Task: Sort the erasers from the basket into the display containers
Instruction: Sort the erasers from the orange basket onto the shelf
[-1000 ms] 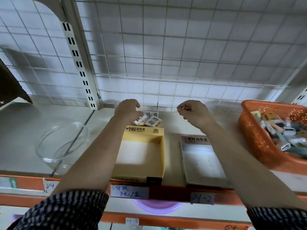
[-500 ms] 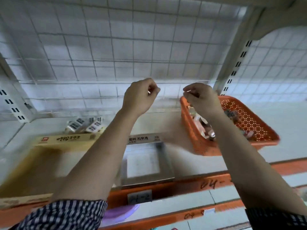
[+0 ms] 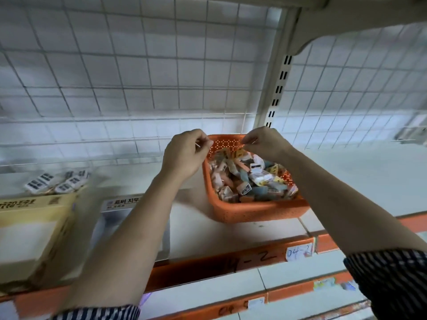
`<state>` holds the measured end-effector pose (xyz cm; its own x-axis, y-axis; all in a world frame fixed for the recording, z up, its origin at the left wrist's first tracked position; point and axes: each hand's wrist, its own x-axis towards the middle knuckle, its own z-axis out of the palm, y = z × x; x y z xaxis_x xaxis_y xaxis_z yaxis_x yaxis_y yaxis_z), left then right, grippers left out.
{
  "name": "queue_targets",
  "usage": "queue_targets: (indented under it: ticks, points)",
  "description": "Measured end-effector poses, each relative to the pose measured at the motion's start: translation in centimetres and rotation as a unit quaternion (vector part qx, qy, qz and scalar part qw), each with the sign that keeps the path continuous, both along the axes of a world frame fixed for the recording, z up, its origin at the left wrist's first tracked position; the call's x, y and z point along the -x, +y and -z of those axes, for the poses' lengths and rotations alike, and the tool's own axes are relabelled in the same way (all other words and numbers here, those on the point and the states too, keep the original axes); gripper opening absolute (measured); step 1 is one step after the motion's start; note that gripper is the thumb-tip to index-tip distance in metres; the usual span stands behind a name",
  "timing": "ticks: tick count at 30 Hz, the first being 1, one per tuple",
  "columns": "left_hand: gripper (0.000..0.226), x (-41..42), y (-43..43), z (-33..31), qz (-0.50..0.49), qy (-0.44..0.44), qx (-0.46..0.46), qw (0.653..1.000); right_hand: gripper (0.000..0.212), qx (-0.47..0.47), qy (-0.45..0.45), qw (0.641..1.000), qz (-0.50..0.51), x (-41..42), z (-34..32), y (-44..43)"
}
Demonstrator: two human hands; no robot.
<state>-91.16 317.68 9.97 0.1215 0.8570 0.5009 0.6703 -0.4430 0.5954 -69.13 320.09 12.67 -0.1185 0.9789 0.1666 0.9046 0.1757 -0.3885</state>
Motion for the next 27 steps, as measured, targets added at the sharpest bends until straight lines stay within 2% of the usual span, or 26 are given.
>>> queue_targets:
  ticks: [5, 17, 23, 27]
  points:
    - [0.013, -0.6, -0.1, 0.3, -0.014, -0.004, 0.008, 1.000, 0.028, 0.062, -0.086, 0.993, -0.047, 0.3, 0.9, 1.9]
    - [0.009, -1.2, -0.5, 0.7, -0.047, -0.015, 0.017, 0.999, 0.020, 0.116, -0.079, 0.990, -0.002, -0.4, 2.3, 3.6]
    - [0.007, -2.3, 0.0, -0.2, -0.029, -0.014, 0.021, 0.999, 0.022, 0.083, 0.020, 0.996, -0.017, -1.8, 0.8, 2.5]
    - [0.010, -3.7, 1.8, -0.5, 0.004, 0.039, 0.049, 0.998, 0.024, 0.028, 0.108, 0.994, 0.001, -3.9, 0.1, 1.0]
